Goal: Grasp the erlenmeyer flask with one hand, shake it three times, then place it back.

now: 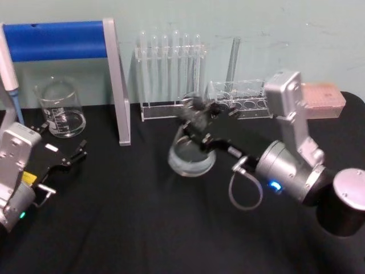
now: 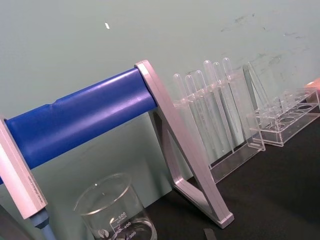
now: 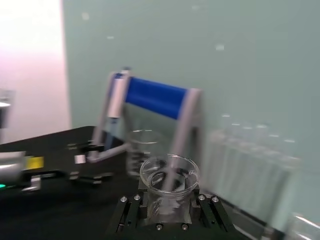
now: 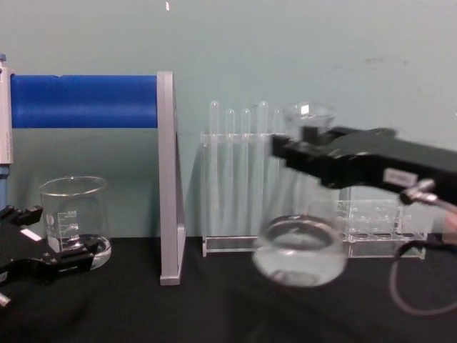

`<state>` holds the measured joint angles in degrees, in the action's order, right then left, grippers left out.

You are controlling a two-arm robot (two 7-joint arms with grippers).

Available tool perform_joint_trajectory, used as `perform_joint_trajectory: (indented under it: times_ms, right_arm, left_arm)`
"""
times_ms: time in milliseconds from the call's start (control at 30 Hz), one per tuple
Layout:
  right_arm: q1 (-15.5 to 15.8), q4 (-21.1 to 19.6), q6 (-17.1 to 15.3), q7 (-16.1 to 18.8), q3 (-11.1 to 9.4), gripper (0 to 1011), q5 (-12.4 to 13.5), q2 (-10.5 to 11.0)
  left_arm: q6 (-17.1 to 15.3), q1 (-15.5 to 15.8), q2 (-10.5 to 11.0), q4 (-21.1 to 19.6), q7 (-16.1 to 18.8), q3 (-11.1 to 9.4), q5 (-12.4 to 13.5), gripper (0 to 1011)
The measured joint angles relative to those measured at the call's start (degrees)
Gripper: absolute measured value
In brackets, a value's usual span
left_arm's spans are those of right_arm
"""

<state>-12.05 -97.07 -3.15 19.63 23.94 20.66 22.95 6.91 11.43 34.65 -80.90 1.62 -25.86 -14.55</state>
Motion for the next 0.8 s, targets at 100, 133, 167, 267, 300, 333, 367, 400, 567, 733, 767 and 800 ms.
perform_joint_trajectory:
  times_ms: [100,133,167,267,300,333,367,400,567,733,767,800]
  right_arm:
    - [0.1,0.8,0.2,-1.8,-2.2,456,-0.5,-0.2]
    - [0.1,1.0,0.2,-2.2,-2.7,456,-0.6,-0.3]
    - [0.2,1.3,0.3,-2.8,-3.7,456,-0.8,-0.4]
    - [0.4,1.9,0.3,-4.2,-5.8,456,-1.1,-0.5]
    - [0.5,2.0,0.3,-4.6,-6.3,456,-1.1,-0.5]
    - [0.6,2.1,0.4,-4.8,-6.9,453,-1.2,-0.5]
    - [0.7,2.1,0.4,-5.1,-7.3,456,-1.2,-0.6]
    - [0.9,2.2,0.4,-5.6,-8.3,456,-1.3,-0.6]
    - [1.5,2.4,0.5,-6.6,-10.4,456,-1.7,-0.7]
    - [2.0,2.5,0.4,-7.0,-11.9,456,-2.1,-1.0]
    - [2.1,2.5,0.4,-7.0,-12.3,456,-2.3,-1.1]
    - [2.2,2.6,0.4,-7.0,-12.5,456,-2.4,-1.1]
  left_arm:
    - [0.0,0.0,0.0,0.0,0.0,0.0,0.0,1001]
    - [0.0,0.0,0.0,0.0,0.0,0.0,0.0,1001]
    - [0.0,0.0,0.0,0.0,0.0,0.0,0.0,1001]
    - [0.0,0.0,0.0,0.0,0.0,0.0,0.0,1001]
    - [0.0,0.0,0.0,0.0,0.0,0.0,0.0,1001]
    - [0.0,0.0,0.0,0.0,0.0,0.0,0.0,1001]
    - [0.0,0.0,0.0,0.0,0.0,0.0,0.0,1001]
    - [0.0,0.0,0.0,0.0,0.0,0.0,0.0,1001]
    - [0.0,0.0,0.0,0.0,0.0,0.0,0.0,1001]
    - [0.0,0.0,0.0,0.0,0.0,0.0,0.0,1001]
    - [0.0,0.0,0.0,0.0,0.0,0.0,0.0,1001]
    - [0.0,0.0,0.0,0.0,0.0,0.0,0.0,1001]
